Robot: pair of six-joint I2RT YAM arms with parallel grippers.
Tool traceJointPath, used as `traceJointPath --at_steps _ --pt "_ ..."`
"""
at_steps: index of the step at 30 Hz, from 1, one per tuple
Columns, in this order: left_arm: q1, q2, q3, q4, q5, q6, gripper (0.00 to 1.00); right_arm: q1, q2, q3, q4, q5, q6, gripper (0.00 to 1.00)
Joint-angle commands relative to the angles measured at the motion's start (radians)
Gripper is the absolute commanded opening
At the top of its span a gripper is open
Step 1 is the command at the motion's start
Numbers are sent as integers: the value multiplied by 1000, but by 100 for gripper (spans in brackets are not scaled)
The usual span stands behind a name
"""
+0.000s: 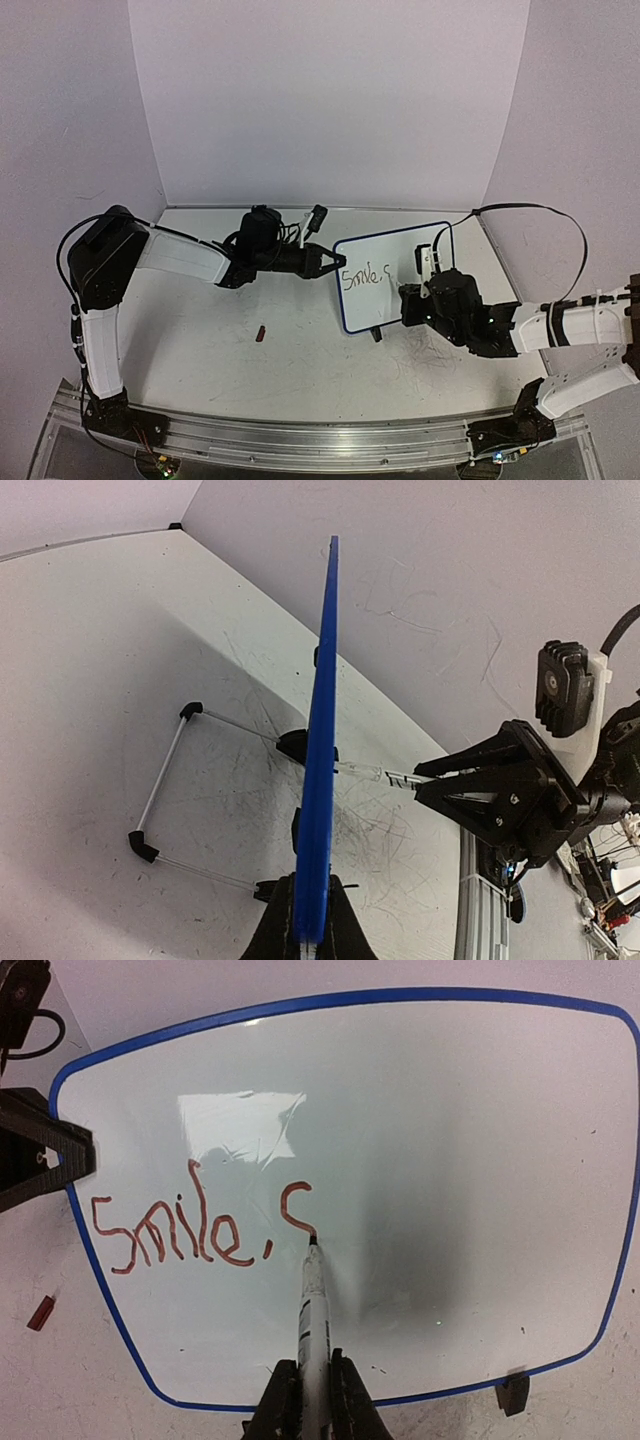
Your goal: Write a sentence on the whiteboard
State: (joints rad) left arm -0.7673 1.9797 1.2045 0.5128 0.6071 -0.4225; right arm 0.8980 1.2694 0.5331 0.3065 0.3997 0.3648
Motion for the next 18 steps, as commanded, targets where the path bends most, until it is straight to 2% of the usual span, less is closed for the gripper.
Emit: traceJointPath --at_steps 1,14,18 --pt "10 -45 -3 -59 -15 14 0 13 10 27 -43 10 11 0" --pt "10 -49 -8 -59 -17 14 0 13 28 36 37 -25 -18 0" --pt "10 -52 -11 -59 -17 15 0 13 -35 22 18 13 1 0"
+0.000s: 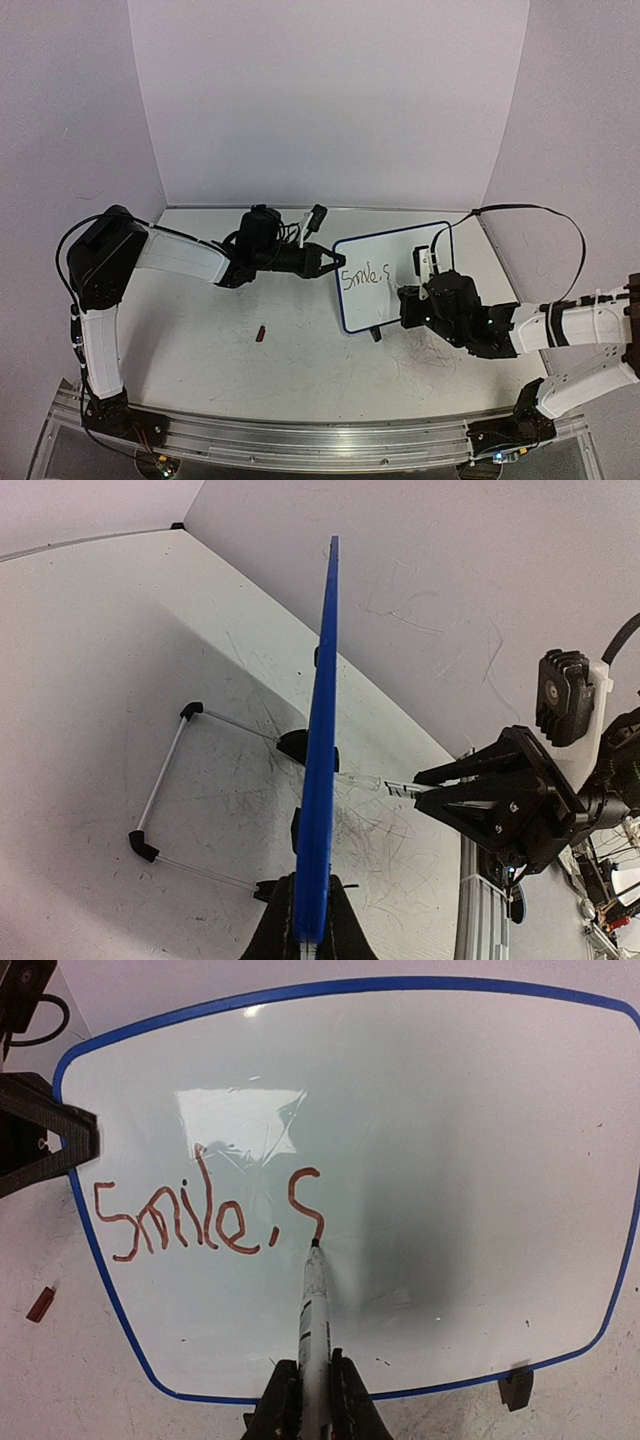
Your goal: Write a sentence on the whiteboard
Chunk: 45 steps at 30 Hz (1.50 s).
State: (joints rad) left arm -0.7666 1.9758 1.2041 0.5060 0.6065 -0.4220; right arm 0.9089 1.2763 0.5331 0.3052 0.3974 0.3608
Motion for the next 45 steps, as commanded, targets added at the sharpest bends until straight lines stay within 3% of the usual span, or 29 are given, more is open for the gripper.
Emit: traceJointPath --at_steps 1,5,8,28,45 --pt "9 -51 -12 -52 -17 15 0 2 -79 13 14 24 9 0" --pt "9 -55 -16 -52 -17 17 0 -25 -143 3 7 8 -11 0" --pt "8 -52 -14 -52 -16 16 0 -63 -125 18 20 -52 -30 0" --pt "9 -52 -14 -52 -16 14 0 -70 -19 75 110 -40 -126 0" --pt "9 -48 -5 -51 -11 14 0 -79 -5 65 62 -31 -85 0"
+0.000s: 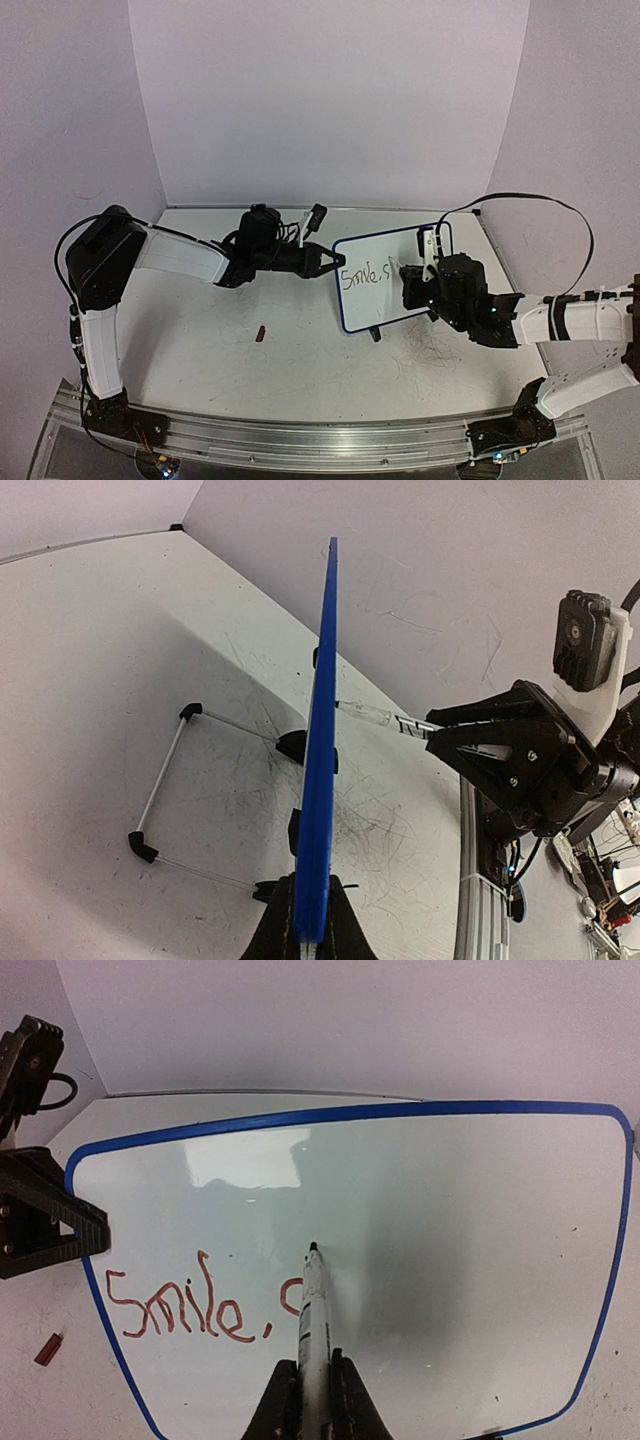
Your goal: Write a sentence on the whiteboard
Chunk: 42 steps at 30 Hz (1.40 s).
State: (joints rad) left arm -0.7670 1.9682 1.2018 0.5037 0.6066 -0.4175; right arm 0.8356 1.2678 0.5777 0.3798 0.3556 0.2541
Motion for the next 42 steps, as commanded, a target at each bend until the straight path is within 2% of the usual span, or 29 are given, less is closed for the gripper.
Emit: traceJointPath --at_steps 1,24,42 --pt "10 -40 -2 -48 -11 9 0 -5 0 16 -18 9 24 0" --pt "9 -35 1 -48 -11 8 0 -1 -39 -40 -93 -46 93 0" --pt "9 -43 -10 -48 -16 9 0 5 -37 -29 -153 -6 138 0"
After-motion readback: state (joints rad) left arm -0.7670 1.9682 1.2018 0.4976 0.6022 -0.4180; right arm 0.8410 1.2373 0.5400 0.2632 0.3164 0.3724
